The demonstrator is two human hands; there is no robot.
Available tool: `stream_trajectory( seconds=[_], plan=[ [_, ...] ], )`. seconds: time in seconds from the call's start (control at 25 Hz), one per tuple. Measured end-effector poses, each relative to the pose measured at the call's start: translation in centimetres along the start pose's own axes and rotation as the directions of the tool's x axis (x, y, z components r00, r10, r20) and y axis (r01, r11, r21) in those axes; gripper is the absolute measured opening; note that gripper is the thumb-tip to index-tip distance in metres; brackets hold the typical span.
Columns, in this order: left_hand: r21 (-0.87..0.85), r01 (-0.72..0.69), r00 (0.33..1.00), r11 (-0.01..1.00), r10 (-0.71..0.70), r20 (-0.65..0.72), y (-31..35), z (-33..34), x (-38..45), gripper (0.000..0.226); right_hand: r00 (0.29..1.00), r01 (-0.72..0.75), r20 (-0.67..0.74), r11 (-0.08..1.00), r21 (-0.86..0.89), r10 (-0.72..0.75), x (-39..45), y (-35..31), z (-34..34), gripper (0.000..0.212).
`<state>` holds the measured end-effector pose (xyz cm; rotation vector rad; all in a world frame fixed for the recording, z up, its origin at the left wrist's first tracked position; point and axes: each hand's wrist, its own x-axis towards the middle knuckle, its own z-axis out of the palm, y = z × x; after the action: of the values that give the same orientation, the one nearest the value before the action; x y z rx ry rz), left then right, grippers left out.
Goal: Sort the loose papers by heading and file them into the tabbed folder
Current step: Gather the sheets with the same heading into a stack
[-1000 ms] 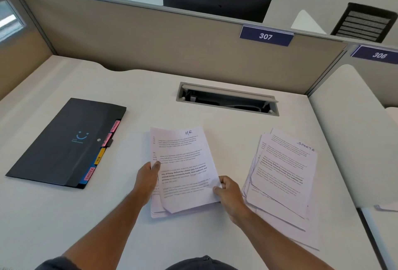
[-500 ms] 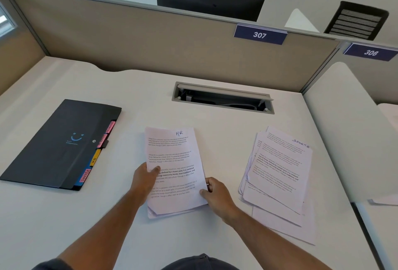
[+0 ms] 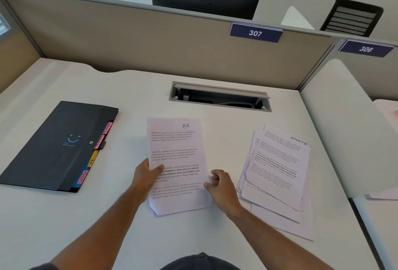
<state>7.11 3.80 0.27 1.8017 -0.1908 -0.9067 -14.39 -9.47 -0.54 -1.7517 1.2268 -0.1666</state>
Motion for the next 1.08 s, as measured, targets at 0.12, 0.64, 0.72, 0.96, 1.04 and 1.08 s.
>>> stream_trajectory(
  seconds=[0.12, 0.64, 0.72, 0.96, 1.04, 1.08],
  plan=[
    [-0.03, -0.093, 0.991, 0.995, 0.096, 0.091, 2.4, 1.2, -0.8, 0.019, 0.998, -0.041, -0.034, 0.982, 0.182, 0.048, 1.4, -1.5, -1.3, 0.049],
    [-0.129, -0.379, 0.917, 0.916, 0.391, 0.085, 11.4, 3.0, -3.6, 0.028, 0.978, 0.201, -0.157, 0.807, 0.556, -0.136, 1.6, -8.7, -6.5, 0.019],
    [-0.106, -0.43, 0.895, 0.896, 0.439, 0.076, 11.6, 2.9, -3.8, 0.027, 0.973, 0.231, -0.155, 0.802, 0.551, -0.173, 1.2, -8.6, -6.4, 0.019],
    [-0.04, -0.381, 0.92, 0.924, 0.383, 0.086, 9.1, 3.5, -3.7, 0.031, 0.99, 0.143, -0.072, 0.823, 0.55, -0.124, 0.5, -6.6, -5.5, 0.036],
    [-0.016, -0.357, 0.929, 0.934, 0.356, 0.098, 8.3, 3.7, -3.8, 0.033, 0.992, 0.125, -0.063, 0.839, 0.53, -0.109, 0.4, -6.2, -5.3, 0.036],
    [-0.011, -0.352, 0.931, 0.936, 0.351, 0.1, 8.1, 3.8, -3.8, 0.033, 0.992, 0.126, -0.064, 0.845, 0.52, -0.109, 0.5, -6.1, -5.2, 0.035]
  ],
)
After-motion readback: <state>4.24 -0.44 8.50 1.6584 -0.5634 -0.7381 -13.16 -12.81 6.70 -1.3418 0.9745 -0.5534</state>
